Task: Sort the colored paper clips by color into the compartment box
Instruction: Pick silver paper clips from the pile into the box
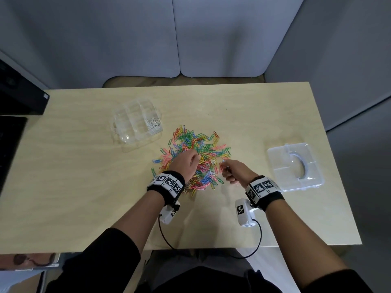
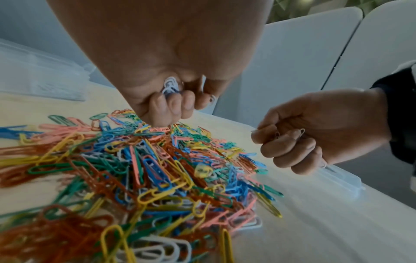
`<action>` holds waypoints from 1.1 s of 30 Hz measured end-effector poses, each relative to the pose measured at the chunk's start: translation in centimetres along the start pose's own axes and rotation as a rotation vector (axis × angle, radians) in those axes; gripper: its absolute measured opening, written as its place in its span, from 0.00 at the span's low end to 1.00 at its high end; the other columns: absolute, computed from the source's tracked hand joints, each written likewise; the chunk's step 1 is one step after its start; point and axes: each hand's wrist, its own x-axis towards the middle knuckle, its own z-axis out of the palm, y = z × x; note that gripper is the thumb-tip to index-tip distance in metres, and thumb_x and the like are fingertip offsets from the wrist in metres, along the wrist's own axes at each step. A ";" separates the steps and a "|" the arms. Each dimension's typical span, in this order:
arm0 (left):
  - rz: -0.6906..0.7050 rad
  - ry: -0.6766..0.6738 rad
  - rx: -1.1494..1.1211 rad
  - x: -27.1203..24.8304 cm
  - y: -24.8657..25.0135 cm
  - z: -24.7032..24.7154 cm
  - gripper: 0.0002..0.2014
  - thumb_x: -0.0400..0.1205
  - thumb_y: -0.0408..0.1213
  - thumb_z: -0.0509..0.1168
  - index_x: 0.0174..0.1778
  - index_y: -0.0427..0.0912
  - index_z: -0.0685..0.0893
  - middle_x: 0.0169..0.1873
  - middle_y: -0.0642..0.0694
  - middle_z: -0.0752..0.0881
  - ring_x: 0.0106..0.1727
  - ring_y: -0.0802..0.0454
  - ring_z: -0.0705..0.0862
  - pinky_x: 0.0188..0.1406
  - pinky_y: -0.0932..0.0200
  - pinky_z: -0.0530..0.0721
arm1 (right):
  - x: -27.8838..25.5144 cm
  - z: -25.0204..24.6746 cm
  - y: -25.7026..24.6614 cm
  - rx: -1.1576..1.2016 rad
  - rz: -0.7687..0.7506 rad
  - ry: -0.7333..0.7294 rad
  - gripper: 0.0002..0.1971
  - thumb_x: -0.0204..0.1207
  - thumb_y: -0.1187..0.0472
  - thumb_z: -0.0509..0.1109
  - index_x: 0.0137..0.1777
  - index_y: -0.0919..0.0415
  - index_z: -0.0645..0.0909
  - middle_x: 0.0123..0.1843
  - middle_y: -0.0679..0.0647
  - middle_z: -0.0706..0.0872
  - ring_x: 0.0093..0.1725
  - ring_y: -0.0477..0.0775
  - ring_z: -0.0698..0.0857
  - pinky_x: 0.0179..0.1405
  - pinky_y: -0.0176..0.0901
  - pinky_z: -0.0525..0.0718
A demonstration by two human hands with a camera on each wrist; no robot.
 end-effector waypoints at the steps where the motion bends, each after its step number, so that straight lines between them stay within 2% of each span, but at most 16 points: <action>1: -0.006 -0.005 -0.002 0.0 -0.2 -0.3 0.14 0.89 0.40 0.57 0.39 0.39 0.76 0.25 0.49 0.73 0.26 0.52 0.70 0.28 0.56 0.67 | 0.0 0.2 -0.6 -0.104 -0.037 -0.004 0.12 0.78 0.64 0.56 0.34 0.53 0.62 0.26 0.50 0.64 0.26 0.50 0.56 0.24 0.38 0.55; 3: -0.026 0.018 -0.012 0.1 -0.6 -1.4 0.13 0.88 0.41 0.59 0.41 0.38 0.80 0.24 0.51 0.75 0.24 0.55 0.72 0.27 0.58 0.68 | 0.0 0.7 -1.9 -0.209 -0.104 -0.016 0.15 0.82 0.63 0.56 0.32 0.54 0.65 0.23 0.47 0.67 0.26 0.50 0.59 0.25 0.39 0.58; 4: -0.049 0.045 -0.022 0.3 -0.9 -2.0 0.13 0.88 0.41 0.59 0.42 0.38 0.81 0.25 0.51 0.76 0.24 0.56 0.72 0.27 0.59 0.68 | 0.0 1.0 -2.7 -0.239 -0.132 -0.025 0.16 0.84 0.62 0.55 0.33 0.55 0.69 0.23 0.46 0.69 0.25 0.49 0.62 0.25 0.39 0.60; 5: -0.091 0.076 -0.039 0.5 -1.2 -2.9 0.13 0.88 0.40 0.59 0.42 0.36 0.82 0.25 0.50 0.78 0.25 0.56 0.74 0.27 0.60 0.69 | 0.1 1.3 -3.7 -0.281 -0.162 -0.033 0.16 0.86 0.62 0.55 0.36 0.57 0.76 0.24 0.46 0.71 0.25 0.49 0.64 0.25 0.39 0.62; 7: -0.240 0.132 -0.066 1.6 -2.0 -5.2 0.13 0.88 0.38 0.58 0.42 0.35 0.81 0.31 0.43 0.82 0.30 0.49 0.77 0.32 0.59 0.73 | 0.6 2.2 -6.1 -0.391 -0.211 -0.025 0.16 0.88 0.61 0.56 0.49 0.62 0.86 0.27 0.47 0.74 0.25 0.47 0.69 0.26 0.39 0.66; 8: -0.333 0.150 -0.059 2.4 -2.7 -6.9 0.13 0.87 0.37 0.57 0.40 0.35 0.80 0.33 0.41 0.81 0.34 0.45 0.77 0.34 0.57 0.74 | 1.3 3.0 -7.5 -0.454 -0.230 -0.014 0.16 0.88 0.61 0.58 0.54 0.66 0.87 0.28 0.47 0.75 0.26 0.46 0.71 0.27 0.38 0.68; 10: -0.462 0.144 0.030 4.1 -3.2 -9.6 0.14 0.85 0.36 0.57 0.33 0.39 0.73 0.30 0.44 0.77 0.35 0.44 0.75 0.32 0.57 0.72 | 2.2 3.9 -9.9 -0.514 -0.264 0.031 0.17 0.87 0.61 0.60 0.55 0.76 0.85 0.30 0.48 0.75 0.27 0.48 0.72 0.29 0.40 0.70; 12: -0.529 0.112 0.183 6.2 -4.0 -12.4 0.14 0.84 0.36 0.59 0.31 0.39 0.75 0.30 0.44 0.77 0.37 0.42 0.77 0.34 0.56 0.76 | 3.3 5.5 -12.6 -0.532 -0.307 0.048 0.17 0.87 0.62 0.59 0.58 0.76 0.84 0.30 0.51 0.76 0.28 0.51 0.72 0.30 0.42 0.70; 13: -0.540 0.076 0.254 7.3 -4.4 -13.4 0.13 0.83 0.37 0.61 0.34 0.37 0.80 0.33 0.41 0.82 0.40 0.40 0.82 0.38 0.54 0.82 | 3.7 6.3 -13.9 -0.538 -0.329 0.048 0.17 0.87 0.64 0.57 0.61 0.74 0.83 0.31 0.52 0.78 0.29 0.52 0.73 0.30 0.42 0.70; 15: -0.535 0.001 0.361 9.1 -5.3 -14.7 0.11 0.82 0.37 0.64 0.45 0.32 0.87 0.44 0.37 0.88 0.48 0.37 0.87 0.46 0.52 0.85 | 4.6 7.8 -16.2 -0.537 -0.365 0.058 0.17 0.86 0.66 0.54 0.66 0.66 0.83 0.33 0.51 0.79 0.29 0.51 0.75 0.28 0.40 0.72; 19: -0.494 -0.060 0.457 11.5 -6.0 -15.2 0.09 0.81 0.34 0.67 0.52 0.32 0.86 0.51 0.35 0.88 0.53 0.37 0.88 0.45 0.54 0.83 | 6.7 9.6 -19.4 -0.610 -0.363 0.076 0.19 0.84 0.68 0.53 0.62 0.58 0.86 0.36 0.50 0.80 0.29 0.50 0.76 0.24 0.38 0.72; 22: -0.500 -0.044 0.403 12.6 -6.3 -15.5 0.09 0.79 0.31 0.70 0.53 0.33 0.86 0.52 0.37 0.88 0.54 0.38 0.88 0.48 0.55 0.85 | 8.2 10.3 -20.8 -0.675 -0.341 0.072 0.19 0.84 0.68 0.54 0.58 0.57 0.87 0.36 0.46 0.78 0.29 0.49 0.75 0.24 0.36 0.71; 26: -0.535 -0.036 0.198 13.2 -7.0 -16.0 0.21 0.72 0.28 0.74 0.62 0.38 0.84 0.60 0.38 0.85 0.61 0.39 0.85 0.60 0.50 0.86 | 10.0 10.8 -22.1 -0.733 -0.332 0.085 0.19 0.83 0.68 0.55 0.57 0.57 0.89 0.34 0.49 0.80 0.33 0.54 0.75 0.28 0.41 0.72; 28: -0.543 -0.027 0.075 13.1 -7.5 -16.4 0.22 0.73 0.27 0.72 0.64 0.42 0.83 0.62 0.40 0.84 0.61 0.41 0.85 0.58 0.52 0.86 | 10.8 11.2 -22.6 -0.754 -0.321 0.092 0.19 0.83 0.67 0.56 0.57 0.56 0.89 0.34 0.49 0.81 0.31 0.53 0.74 0.28 0.40 0.72; 31: -0.549 -0.041 -0.084 12.9 -8.4 -16.5 0.25 0.77 0.24 0.62 0.68 0.49 0.79 0.63 0.45 0.82 0.61 0.44 0.84 0.47 0.57 0.84 | 12.0 12.1 -23.3 -0.768 -0.322 0.102 0.17 0.84 0.65 0.58 0.57 0.56 0.89 0.34 0.45 0.79 0.29 0.46 0.74 0.27 0.35 0.70; 33: -0.535 -0.045 -0.166 12.5 -9.2 -16.3 0.26 0.79 0.24 0.56 0.70 0.51 0.77 0.62 0.45 0.83 0.58 0.42 0.84 0.42 0.56 0.84 | 12.6 13.0 -23.8 -0.772 -0.310 0.107 0.16 0.84 0.65 0.59 0.58 0.56 0.89 0.34 0.43 0.78 0.32 0.43 0.75 0.28 0.32 0.70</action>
